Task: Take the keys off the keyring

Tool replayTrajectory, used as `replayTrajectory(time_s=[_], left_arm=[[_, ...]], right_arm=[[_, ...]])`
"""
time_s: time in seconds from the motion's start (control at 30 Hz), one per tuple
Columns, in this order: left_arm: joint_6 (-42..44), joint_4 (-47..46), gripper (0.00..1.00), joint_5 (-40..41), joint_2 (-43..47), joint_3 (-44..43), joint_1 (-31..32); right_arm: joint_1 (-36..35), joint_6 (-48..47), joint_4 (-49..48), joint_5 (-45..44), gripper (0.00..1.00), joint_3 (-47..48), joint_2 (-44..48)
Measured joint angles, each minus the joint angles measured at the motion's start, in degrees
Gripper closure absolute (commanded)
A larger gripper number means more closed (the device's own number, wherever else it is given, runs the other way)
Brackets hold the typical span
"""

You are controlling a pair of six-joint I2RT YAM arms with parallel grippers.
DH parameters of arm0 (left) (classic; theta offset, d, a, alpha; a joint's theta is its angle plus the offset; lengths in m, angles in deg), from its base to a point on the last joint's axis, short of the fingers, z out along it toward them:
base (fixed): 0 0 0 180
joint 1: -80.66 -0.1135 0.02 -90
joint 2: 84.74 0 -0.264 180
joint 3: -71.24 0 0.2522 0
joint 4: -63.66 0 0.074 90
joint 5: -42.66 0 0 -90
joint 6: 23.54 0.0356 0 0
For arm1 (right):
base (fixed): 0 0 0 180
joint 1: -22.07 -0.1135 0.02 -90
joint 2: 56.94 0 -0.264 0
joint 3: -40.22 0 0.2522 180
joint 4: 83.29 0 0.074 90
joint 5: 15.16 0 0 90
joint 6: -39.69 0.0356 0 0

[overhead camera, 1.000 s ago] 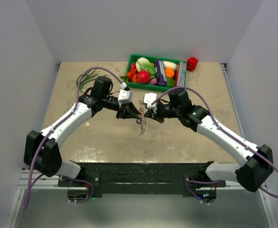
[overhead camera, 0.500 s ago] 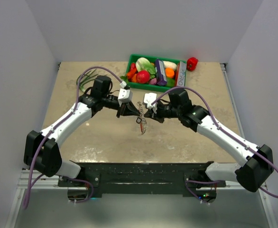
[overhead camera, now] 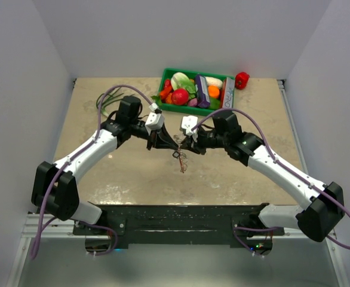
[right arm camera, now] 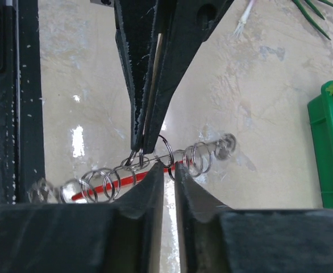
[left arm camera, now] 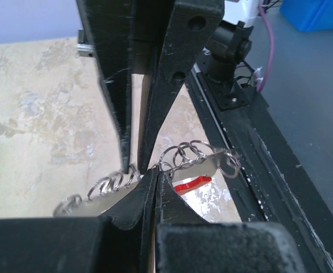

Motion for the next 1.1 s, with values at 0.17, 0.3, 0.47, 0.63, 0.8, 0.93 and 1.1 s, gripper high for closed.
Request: replayTrajectory(time_s=[0.17,0.3,0.47,0.63,0.8,0.93,1.1], left_arm=[[-0.39,-0.31,1.0,-3.65,-0.5,0.17,0.02],[-0.31,-0.24,1.0,-4.9,-0.5,0.24,0.02],[1.2,1.27,1.0,-5.84,-0.5,0.24,0.02],[7.39,7.65,1.0,-6.82,-0.57,-0.24,0.02],[12.35,13.09,1.0,-7.08,-0.76,-1.03,0.02],[14.29,15.15,1.0,-7.3,-1.25,-1.18,0.02],[15.47,16.61,1.0,-7.45,-2.95,-1.25,0.02]], right_arm=[[0.42,0.42,-0.74,0.11,0.62,0.0,0.0],[2.03,-0.44,-0.63,0.07,0.59,0.0,1.55],[2.84,-6.16,1.51,0.39,0.56,0.0,5.11],[2.82,-12.17,4.48,3.23,0.59,0.0,5.73],[1.73,-16.11,6.67,5.38,0.65,0.02,4.79],[0.02,-19.12,8.37,6.6,0.69,0.09,3.58],[-1.9,-22.97,9.44,8.66,0.7,0.15,2.82]])
